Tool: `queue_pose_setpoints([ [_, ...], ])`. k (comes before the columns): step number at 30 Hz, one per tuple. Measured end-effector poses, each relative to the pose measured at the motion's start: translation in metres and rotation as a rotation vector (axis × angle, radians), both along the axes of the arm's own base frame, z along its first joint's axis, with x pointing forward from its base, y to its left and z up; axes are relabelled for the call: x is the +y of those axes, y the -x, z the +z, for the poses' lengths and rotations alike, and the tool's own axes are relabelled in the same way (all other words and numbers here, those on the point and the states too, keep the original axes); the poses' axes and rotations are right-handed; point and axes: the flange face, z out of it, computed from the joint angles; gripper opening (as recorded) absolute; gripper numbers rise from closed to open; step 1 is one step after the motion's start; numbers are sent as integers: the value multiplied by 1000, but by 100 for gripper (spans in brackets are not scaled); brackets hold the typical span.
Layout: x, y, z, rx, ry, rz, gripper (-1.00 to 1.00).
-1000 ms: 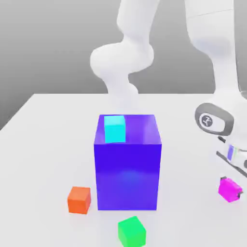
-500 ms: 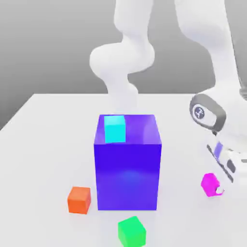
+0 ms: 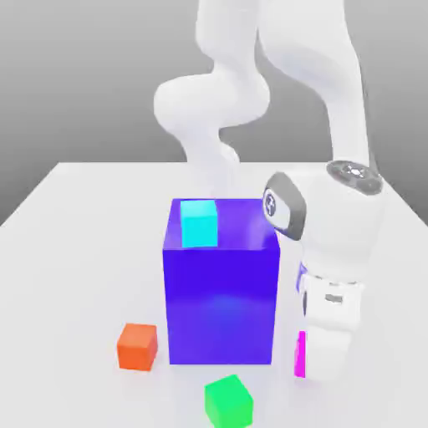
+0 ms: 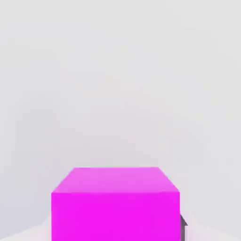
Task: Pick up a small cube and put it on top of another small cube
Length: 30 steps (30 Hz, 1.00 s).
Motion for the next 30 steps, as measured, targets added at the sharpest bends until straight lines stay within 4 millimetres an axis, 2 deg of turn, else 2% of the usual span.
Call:
queue_pose_setpoints([
  [5, -32, -29, 16, -23, -21, -209, -100],
  [11, -45, -63, 57, -104, -97, -372, -100],
  [19, -100, -53, 68, -18, -58, -679, -100],
  [21, -106, -51, 77, -30, -69, -736, -100],
  [23, -107, -52, 60, -38, -76, -752, -100],
  [25, -108, -51, 32, -40, -77, -757, -100],
  [26, -108, -51, 25, -40, -77, -759, 100],
  [30, -108, -51, 25, -40, -77, -759, 100],
])
